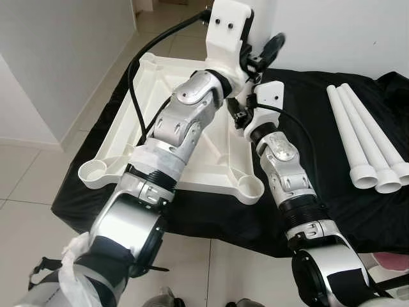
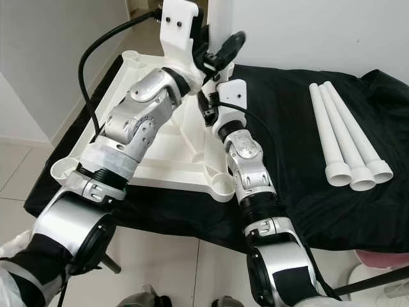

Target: Building children table

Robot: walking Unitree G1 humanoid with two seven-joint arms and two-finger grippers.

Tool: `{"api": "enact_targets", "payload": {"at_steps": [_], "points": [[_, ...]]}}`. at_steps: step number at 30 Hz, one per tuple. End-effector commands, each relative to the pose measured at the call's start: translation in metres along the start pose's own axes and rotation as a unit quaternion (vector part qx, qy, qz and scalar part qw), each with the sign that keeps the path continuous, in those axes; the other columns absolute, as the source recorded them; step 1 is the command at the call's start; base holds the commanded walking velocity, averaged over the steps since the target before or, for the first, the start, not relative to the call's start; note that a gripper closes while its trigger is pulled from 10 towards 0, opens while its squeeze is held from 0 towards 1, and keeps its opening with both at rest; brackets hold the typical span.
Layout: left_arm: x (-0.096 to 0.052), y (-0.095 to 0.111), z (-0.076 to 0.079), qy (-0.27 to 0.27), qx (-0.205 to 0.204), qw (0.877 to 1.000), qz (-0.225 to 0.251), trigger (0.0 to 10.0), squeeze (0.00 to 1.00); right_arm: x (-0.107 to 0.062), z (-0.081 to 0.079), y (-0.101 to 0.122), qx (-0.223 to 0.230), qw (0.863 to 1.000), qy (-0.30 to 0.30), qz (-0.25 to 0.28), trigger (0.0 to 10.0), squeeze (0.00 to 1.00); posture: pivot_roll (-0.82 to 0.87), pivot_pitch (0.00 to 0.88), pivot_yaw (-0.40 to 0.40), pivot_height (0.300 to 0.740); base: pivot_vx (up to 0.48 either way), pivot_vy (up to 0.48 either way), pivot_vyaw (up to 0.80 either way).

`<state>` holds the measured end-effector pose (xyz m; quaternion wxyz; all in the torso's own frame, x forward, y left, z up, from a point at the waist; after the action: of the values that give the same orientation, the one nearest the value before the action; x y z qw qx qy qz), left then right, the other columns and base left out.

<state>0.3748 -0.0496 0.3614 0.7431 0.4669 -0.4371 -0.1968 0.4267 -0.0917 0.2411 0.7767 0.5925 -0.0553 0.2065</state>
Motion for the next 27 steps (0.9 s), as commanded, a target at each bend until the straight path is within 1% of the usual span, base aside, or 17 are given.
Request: {"api": "enact_targets", "payload": {"at_steps": [1,2,3,7,11,12,13,14,15,17,20,21,23,24,25,26,27], "points": [[-0.001,0.004,0.015,-0.055,-0.013,0.998,0.000,10.0,1.00,0.000,0.005,-0.003,0.014,1.000,-0.017,-0.009,10.0,0.00,0.00,0.000,-0.021,0.740,0.000,0.000,0.00],[-0.002,0.005,0.015,-0.055,-0.017,0.998,0.001,10.0,1.00,-0.001,0.008,-0.005,0.017,0.999,-0.025,-0.012,10.0,0.00,0.00,0.000,-0.019,0.740,0.000,0.000,0.00],[-0.003,0.005,0.015,-0.055,-0.024,0.998,0.002,10.0,0.00,-0.002,0.012,-0.006,0.020,0.999,-0.035,-0.013,10.0,0.00,0.00,0.000,-0.018,0.740,0.000,0.000,0.00],[-0.008,0.005,0.013,-0.058,-0.042,0.997,0.003,10.0,0.00,-0.007,0.022,-0.011,0.032,0.997,-0.060,-0.019,10.0,0.00,0.00,0.000,-0.017,0.740,0.000,0.000,0.00],[-0.016,0.001,0.009,-0.054,-0.038,0.998,-0.003,10.0,0.00,-0.013,0.036,-0.016,0.044,0.995,-0.091,-0.026,10.0,0.00,0.00,0.000,-0.016,0.740,0.000,0.000,0.00],[-0.021,-0.003,0.005,-0.049,-0.034,0.998,-0.008,10.0,0.00,-0.017,0.043,-0.019,0.048,0.993,-0.107,-0.030,10.0,0.00,0.00,0.000,-0.017,0.740,0.000,0.000,0.00],[-0.021,-0.003,0.005,-0.049,-0.034,0.998,-0.008,10.0,0.00,-0.017,0.043,-0.019,0.048,0.993,-0.107,-0.030,10.0,0.00,0.00,0.000,-0.017,0.740,0.000,0.000,0.00],[-0.027,-0.009,0.001,-0.044,-0.024,0.999,-0.017,10.0,0.00,-0.021,0.049,-0.022,0.052,0.991,-0.119,-0.033,10.0,0.00,-0.01,0.000,-0.015,0.740,0.000,0.000,0.00],[-0.027,-0.009,0.001,-0.044,-0.024,0.999,-0.017,10.0,0.00,-0.021,0.049,-0.022,0.052,0.991,-0.119,-0.033,10.0,0.00,-0.01,0.000,-0.015,0.740,0.000,0.000,0.00],[-0.040,-0.020,-0.006,-0.033,-0.011,0.999,-0.031,10.0,0.00,-0.027,0.055,-0.025,0.052,0.990,-0.129,-0.035,10.0,0.00,-0.01,0.000,-0.015,0.740,0.000,0.000,0.00],[-0.040,-0.020,-0.006,-0.033,-0.011,0.999,-0.031,10.0,0.00,-0.027,0.055,-0.025,0.052,0.990,-0.129,-0.035,10.0,0.00,-0.01,0.000,-0.015,0.740,0.000,0.000,0.00],[-0.049,-0.029,-0.014,-0.018,0.006,0.999,-0.043,10.0,0.00,-0.030,0.057,-0.026,0.053,0.989,-0.132,-0.036,10.0,0.00,-0.01,0.000,-0.016,0.740,0.000,0.000,0.00],[-0.049,-0.029,-0.014,-0.018,0.006,0.999,-0.043,10.0,0.00,-0.030,0.057,-0.026,0.053,0.989,-0.132,-0.036,10.0,0.00,-0.01,0.000,-0.016,0.740,0.000,0.000,0.00],[-0.071,-0.054,-0.030,0.009,0.047,0.995,-0.083,10.0,0.00,-0.035,0.058,-0.025,0.051,0.990,-0.130,-0.033,10.0,0.00,-0.01,0.000,-0.019,0.740,0.000,0.000,0.00],[-0.080,-0.064,-0.035,0.017,0.060,0.993,-0.101,10.0,0.00,-0.036,0.057,-0.025,0.050,0.990,-0.127,-0.031,10.0,0.00,-0.01,0.000,-0.019,0.740,0.000,0.000,0.00],[-0.080,-0.064,-0.035,0.017,0.060,0.993,-0.101,10.0,0.00,-0.036,0.057,-0.025,0.050,0.990,-0.127,-0.031,10.0,0.00,-0.01,0.000,-0.019,0.740,0.000,0.000,0.00],[-0.087,-0.073,-0.038,0.021,0.065,0.991,-0.117,10.0,0.00,-0.037,0.056,-0.025,0.046,0.991,-0.122,-0.033,10.0,0.00,-0.01,0.000,-0.020,0.740,0.000,0.000,0.00]]}}
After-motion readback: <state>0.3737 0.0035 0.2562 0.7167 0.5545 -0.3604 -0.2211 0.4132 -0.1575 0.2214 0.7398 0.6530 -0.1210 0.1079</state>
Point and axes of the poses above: a point about 5 cm out from each wrist's last joint towards the gripper, its own x axis pointing out of the wrist towards the gripper, its own y axis along the axis of the wrist's last joint, z = x × y, the point moved 6 cm from there along x, pointing out of the wrist towards the gripper, and after that the axes turned 14 degrees about -x, right-handed, at the moved point
